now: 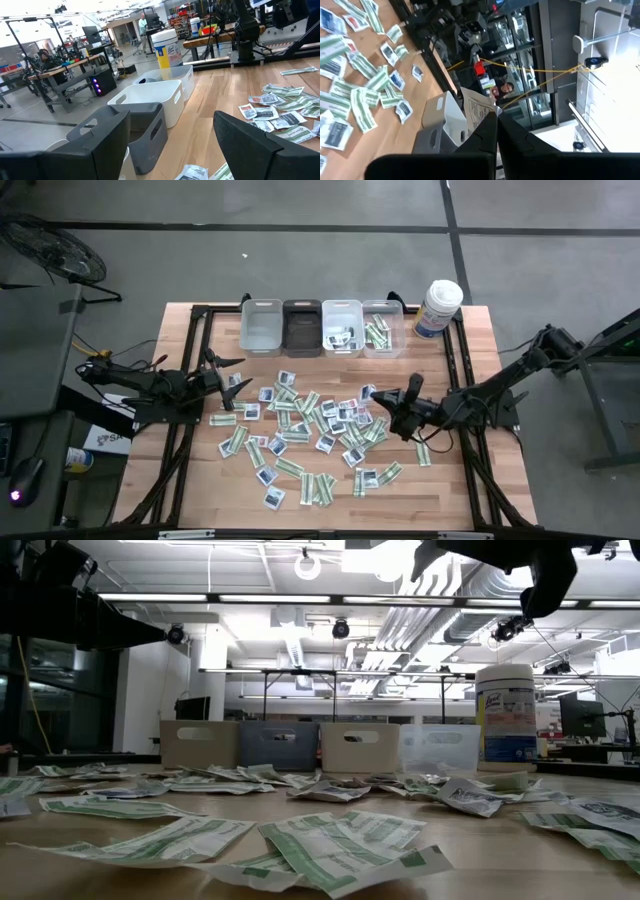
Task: Pick & Place First Aid Supplies
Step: Put the blue alcohol pad into the black bin
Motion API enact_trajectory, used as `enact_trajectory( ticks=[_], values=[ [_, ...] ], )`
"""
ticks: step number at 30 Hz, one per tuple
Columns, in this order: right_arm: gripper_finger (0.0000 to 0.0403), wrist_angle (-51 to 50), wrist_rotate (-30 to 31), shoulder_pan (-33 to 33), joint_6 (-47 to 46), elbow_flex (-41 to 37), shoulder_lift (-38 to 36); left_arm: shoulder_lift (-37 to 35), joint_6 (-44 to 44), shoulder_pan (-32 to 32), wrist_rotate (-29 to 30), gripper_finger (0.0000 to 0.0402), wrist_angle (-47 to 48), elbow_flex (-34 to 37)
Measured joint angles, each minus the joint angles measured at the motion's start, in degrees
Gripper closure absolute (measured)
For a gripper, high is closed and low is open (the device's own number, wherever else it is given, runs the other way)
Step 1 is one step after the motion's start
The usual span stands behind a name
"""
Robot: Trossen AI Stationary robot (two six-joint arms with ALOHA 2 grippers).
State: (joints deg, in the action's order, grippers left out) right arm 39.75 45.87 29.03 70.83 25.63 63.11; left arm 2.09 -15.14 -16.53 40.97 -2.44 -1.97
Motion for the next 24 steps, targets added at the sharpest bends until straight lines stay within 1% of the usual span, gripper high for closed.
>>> enact_trajectory(
  ticks=[4,10,14,16,22,24],
  values=[
    [0.0403,0.00,-0.81,-1.80,0.07,0.00,-0.02,0.01,0.00,0.00,0.00,0.0121,0.00,0.01],
    [0.0403,-0.02,-4.43,-5.57,0.18,0.00,-0.02,0.01,0.00,0.01,-0.02,0.0121,0.00,0.00],
    [0.0403,-0.49,-4.46,-7.88,1.42,0.00,0.00,0.00,0.00,0.00,-0.02,0.0121,0.00,-0.01],
    [0.0403,-2.47,-4.44,-9.06,1.34,0.43,0.00,0.00,0.00,0.00,-0.01,0.0121,0.00,0.00],
    [0.0403,-6.13,-3.56,-11.19,1.46,3.75,0.02,0.00,0.00,0.01,0.16,0.0121,-0.31,0.00],
    [0.0403,-6.52,-2.81,-11.68,1.62,4.75,0.27,0.02,-0.02,-0.02,2.68,0.0121,-1.23,-0.01]
  ],
)
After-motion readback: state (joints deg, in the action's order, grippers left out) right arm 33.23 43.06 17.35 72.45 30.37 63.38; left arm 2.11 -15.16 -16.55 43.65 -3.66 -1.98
